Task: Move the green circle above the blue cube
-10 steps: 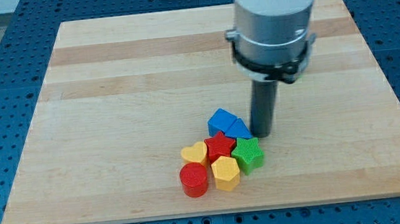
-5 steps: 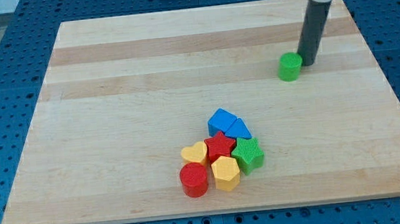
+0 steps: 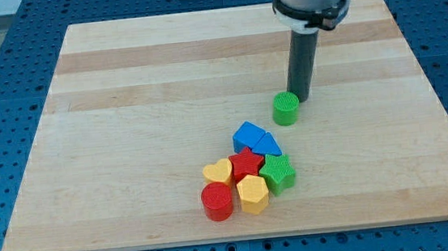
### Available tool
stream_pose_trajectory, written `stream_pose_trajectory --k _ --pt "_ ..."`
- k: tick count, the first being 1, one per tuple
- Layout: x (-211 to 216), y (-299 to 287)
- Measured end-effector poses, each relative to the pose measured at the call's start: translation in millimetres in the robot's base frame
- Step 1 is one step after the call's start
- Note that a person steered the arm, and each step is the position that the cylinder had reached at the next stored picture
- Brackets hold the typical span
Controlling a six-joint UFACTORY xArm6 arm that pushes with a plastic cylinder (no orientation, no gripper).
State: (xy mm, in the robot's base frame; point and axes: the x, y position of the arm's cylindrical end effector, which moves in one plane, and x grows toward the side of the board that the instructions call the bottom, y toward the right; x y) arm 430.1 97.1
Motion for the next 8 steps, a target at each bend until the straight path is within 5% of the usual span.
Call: stream_pose_trajectory --k 8 --pt "52.9 -60.0"
